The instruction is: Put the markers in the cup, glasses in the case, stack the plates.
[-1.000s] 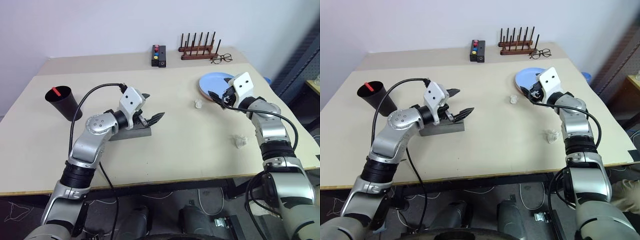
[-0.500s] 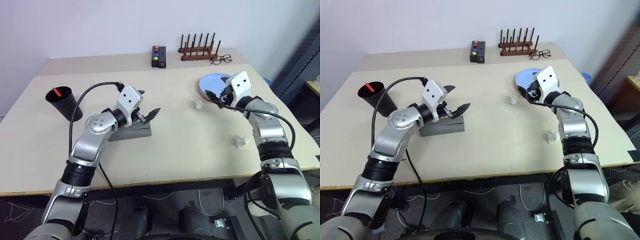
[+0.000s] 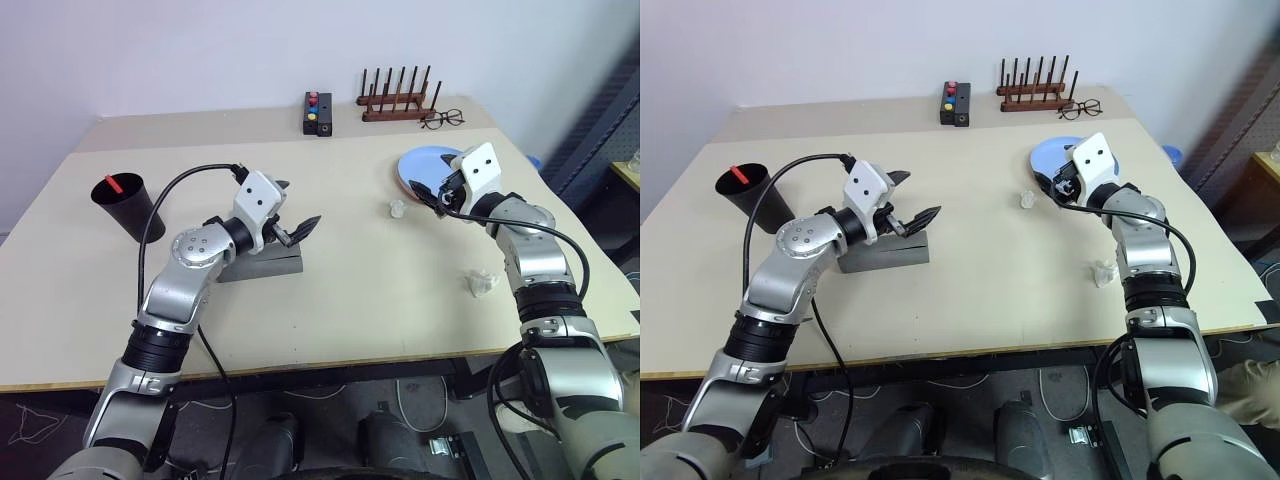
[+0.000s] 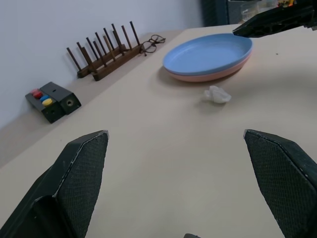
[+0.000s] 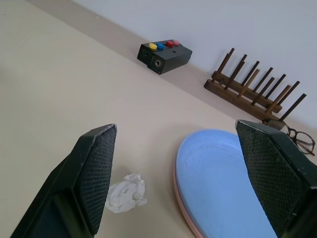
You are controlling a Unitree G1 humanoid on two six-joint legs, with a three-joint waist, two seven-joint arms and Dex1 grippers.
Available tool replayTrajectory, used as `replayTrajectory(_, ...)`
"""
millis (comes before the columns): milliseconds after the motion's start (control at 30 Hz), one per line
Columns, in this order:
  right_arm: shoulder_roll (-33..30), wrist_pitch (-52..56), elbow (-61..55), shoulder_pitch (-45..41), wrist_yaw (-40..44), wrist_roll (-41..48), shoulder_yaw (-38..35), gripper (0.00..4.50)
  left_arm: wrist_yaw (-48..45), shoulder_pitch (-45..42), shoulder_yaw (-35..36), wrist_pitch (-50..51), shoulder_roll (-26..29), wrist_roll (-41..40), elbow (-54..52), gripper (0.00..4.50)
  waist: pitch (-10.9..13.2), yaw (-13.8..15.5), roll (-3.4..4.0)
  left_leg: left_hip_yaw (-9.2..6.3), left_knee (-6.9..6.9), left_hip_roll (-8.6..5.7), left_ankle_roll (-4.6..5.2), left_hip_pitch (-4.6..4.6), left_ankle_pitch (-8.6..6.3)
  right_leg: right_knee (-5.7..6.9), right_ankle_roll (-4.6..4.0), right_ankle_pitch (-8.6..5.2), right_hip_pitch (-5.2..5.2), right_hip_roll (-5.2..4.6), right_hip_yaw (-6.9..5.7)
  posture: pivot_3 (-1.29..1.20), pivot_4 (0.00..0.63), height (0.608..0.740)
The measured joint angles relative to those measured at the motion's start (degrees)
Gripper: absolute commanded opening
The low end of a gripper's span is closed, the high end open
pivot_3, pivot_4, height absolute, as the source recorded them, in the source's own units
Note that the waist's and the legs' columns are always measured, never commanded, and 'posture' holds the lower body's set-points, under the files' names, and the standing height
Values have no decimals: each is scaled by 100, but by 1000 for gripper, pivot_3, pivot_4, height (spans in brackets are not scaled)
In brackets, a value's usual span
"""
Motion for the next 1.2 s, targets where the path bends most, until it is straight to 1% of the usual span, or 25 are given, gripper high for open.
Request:
replayTrajectory(567, 0, 0, 0, 0, 2, 0, 0, 3899, -8, 0, -2, 0, 0, 3, -1, 4500, -1, 0, 0, 0, 1, 0, 0, 0, 0, 1, 0, 0, 0, 0, 0, 0, 0, 740)
replayTrajectory(600, -1, 0, 0, 0, 2, 0, 0, 3899, -9, 0, -2, 0, 0, 3, -1, 4500, -1, 0, 0, 0, 1, 0, 0, 0, 0, 1, 0, 0, 0, 0, 0, 0, 150, 740)
replayTrajectory(633, -10, 0, -20, -9, 2, 2, -4, 3899, -10, -23, -2, 0, 6, 3, -15, 4500, 75, 10, -25, 2, 1, 2, 5, 11, -3, 0, 0, 0, 14, 0, 0, 0, 150, 740)
replayTrajectory(667, -31, -1, -60, -19, 2, 3, -25, 3899, -11, -75, 0, -19, 14, 3, -45, 4500, 167, 21, -21, 3, 1, 5, 42, 17, -26, 4, -1, 1, 21, 0, 0, 0, 150, 740)
replayTrajectory(700, -14, 14, -57, 4, 3, 1, 0, 3899, -13, -45, -9, -13, 10, 3, -16, 4500, 187, 18, -25, -1, 0, 4, 47, 8, -28, 4, 1, 5, 10, 2, 0, 0, 150, 740)
replayTrajectory(767, -1, 39, -57, 13, 5, 1, 21, 3899, -15, -19, -12, -6, 13, 3, -9, 4500, 196, 23, -10, 6, 8, 1, 54, 8, -32, 5, 2, 4, 8, -4, 4, 0, 150, 740)
replayTrajectory(1200, -1, 41, -58, 11, 5, 3, 20, 3899, -15, -20, -12, -6, 17, 3, -10, 4500, 198, 30, -10, 11, 7, 1, 58, 9, -35, 0, 4, 3, 9, -6, 6, 0, 150, 740)
